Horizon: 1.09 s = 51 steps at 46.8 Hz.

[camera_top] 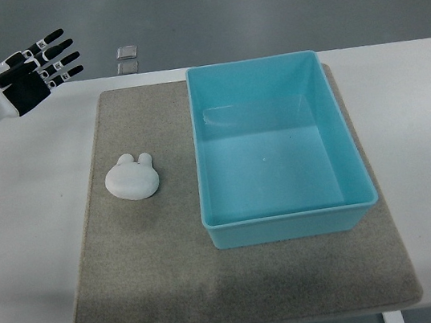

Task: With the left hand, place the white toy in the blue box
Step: 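Move the open left hand toward the white bunny toy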

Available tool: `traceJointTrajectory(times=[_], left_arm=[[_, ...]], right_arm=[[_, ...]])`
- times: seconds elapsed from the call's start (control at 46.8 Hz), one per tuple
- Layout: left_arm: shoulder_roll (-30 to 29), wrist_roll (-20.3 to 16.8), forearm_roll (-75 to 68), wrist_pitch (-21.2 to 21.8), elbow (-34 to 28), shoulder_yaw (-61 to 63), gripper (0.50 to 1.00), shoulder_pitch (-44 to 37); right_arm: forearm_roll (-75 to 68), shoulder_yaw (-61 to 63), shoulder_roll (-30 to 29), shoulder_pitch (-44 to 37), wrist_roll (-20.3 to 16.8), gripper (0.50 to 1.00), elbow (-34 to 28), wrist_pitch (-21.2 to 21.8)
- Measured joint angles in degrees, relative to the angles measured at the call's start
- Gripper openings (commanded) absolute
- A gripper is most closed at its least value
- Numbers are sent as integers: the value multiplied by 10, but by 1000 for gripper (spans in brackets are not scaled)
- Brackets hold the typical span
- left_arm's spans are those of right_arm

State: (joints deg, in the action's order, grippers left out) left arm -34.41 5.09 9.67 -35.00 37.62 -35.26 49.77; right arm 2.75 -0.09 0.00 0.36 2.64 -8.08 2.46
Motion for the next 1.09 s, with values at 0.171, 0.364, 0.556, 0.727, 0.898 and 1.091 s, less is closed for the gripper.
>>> traceJointTrajectory(times=[0.171, 0.364, 0.556, 0.727, 0.898, 1.091], left_arm=[[0, -1, 0, 0, 2, -1, 996, 0], [0, -1, 0, 0, 2, -2, 996, 5], [-9, -5, -7, 0, 1, -1, 992, 10], [-19, -15, -82, 0, -1, -3, 988, 25], [-39, -72, -222, 0, 17, -4, 981, 30], [-93, -184, -416, 0, 98, -22, 979, 24]], right_arm=[[0, 0, 0, 0, 0, 936, 0, 0], [0, 0, 0, 0, 0, 936, 0, 0], [0, 0, 0, 0, 0, 936, 0, 0], [0, 0, 0, 0, 0, 936, 0, 0], [0, 0, 0, 0, 0, 936, 0, 0], [0, 0, 0, 0, 0, 936, 0, 0]])
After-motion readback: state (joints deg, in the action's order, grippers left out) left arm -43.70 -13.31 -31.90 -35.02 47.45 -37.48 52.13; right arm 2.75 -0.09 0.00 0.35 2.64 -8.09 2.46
